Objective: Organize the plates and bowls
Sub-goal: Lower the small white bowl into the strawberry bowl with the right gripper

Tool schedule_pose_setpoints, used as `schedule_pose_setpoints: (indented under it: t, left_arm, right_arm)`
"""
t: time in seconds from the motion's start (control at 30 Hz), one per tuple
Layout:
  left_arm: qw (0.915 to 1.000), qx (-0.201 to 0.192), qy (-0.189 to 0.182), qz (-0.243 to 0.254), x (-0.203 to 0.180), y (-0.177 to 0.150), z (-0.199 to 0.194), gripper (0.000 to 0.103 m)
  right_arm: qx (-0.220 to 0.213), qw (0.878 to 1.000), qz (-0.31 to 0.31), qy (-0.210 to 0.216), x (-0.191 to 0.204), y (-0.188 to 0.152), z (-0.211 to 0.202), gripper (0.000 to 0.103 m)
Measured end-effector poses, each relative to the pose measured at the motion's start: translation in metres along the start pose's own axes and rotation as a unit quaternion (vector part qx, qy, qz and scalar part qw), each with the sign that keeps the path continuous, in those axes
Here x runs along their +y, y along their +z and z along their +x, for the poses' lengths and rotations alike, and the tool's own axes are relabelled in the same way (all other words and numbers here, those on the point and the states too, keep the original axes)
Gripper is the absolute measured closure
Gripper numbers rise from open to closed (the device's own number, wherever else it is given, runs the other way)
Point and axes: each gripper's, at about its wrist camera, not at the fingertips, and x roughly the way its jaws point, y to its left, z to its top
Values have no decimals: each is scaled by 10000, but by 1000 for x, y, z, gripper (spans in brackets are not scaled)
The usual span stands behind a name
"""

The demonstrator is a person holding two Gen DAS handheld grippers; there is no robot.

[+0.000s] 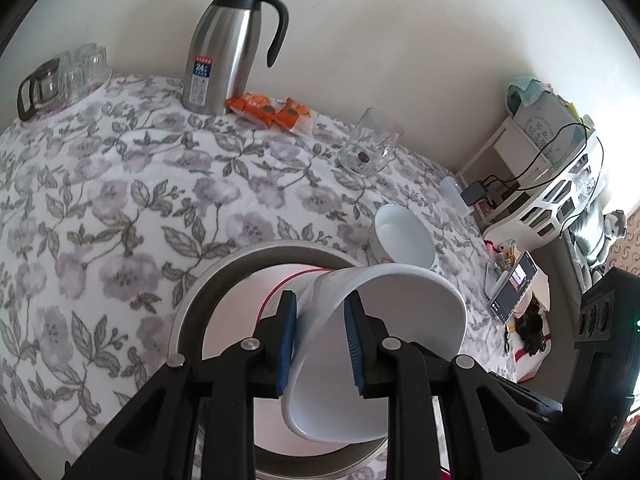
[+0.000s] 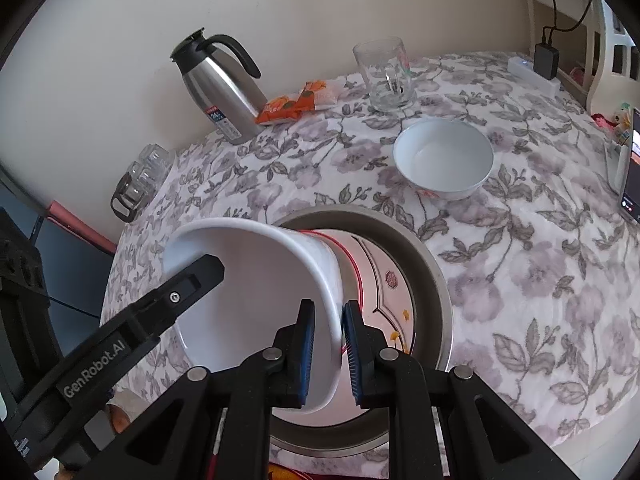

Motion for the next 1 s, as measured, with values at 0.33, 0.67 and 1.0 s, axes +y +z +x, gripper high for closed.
schedule_pose_setpoints:
  t: [0.33,0.67,1.0]
  left_arm:
    - [9998,110,7,-173,8,1,6,79]
    - [9995,124,87,-280,15,2,10,79]
    - [9994,197,109,-252,15,1,13,79]
  right_arm:
    - [156,9998,78,92,-3,0,7,85]
    - [169,9997,173,90,-8,1,8,85]
    - [90,9998,131,90,-10,2,5,85]
